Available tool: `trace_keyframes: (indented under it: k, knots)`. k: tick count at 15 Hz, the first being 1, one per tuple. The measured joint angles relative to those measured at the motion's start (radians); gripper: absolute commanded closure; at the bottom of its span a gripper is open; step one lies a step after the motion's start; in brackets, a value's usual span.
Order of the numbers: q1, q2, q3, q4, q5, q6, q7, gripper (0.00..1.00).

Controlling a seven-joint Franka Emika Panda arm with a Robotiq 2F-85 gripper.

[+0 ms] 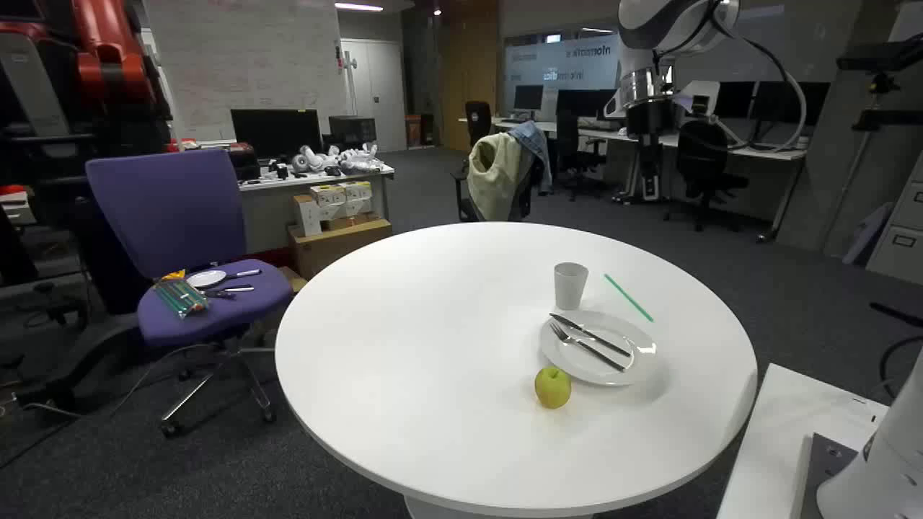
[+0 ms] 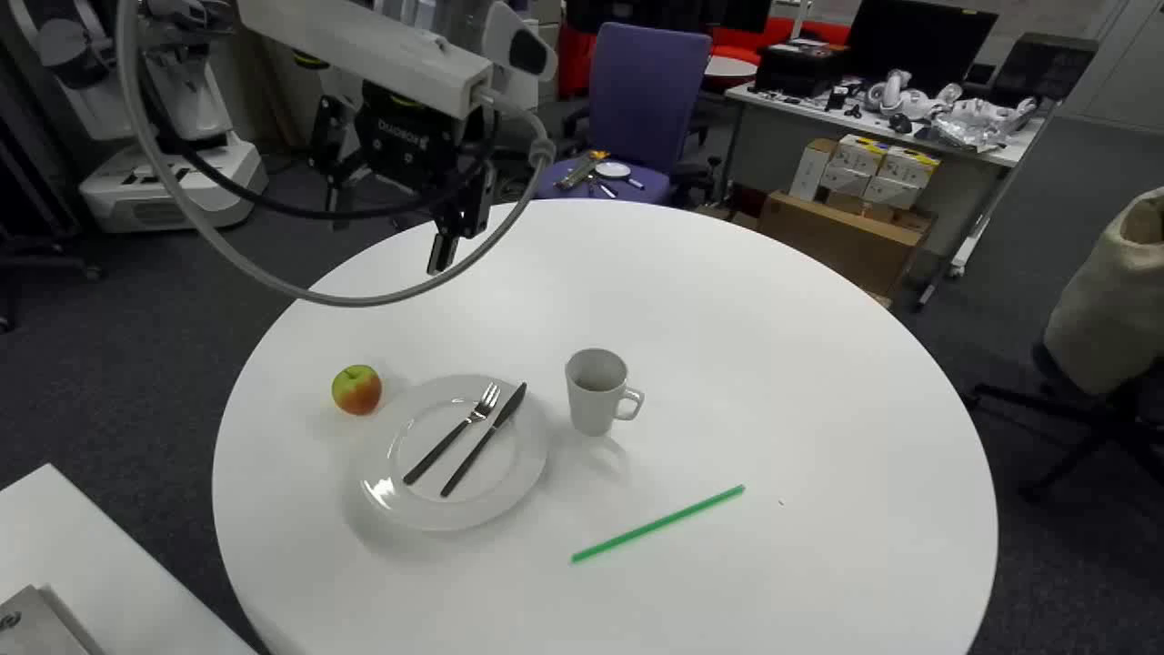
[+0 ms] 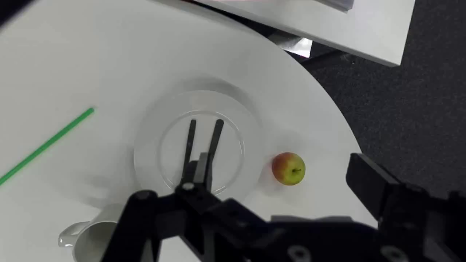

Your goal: Put the green straw in the cup

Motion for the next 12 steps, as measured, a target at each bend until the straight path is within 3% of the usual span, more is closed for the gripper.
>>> trace_keyframes:
  k: [4,12]
  knots:
    - [-0.032,0.003,0.019,-0.003,0.013,0.043,0.032,0.00]
    - [-0.190,0.087,-0.004,-0.001,0.146,0.217,0.197,0.00]
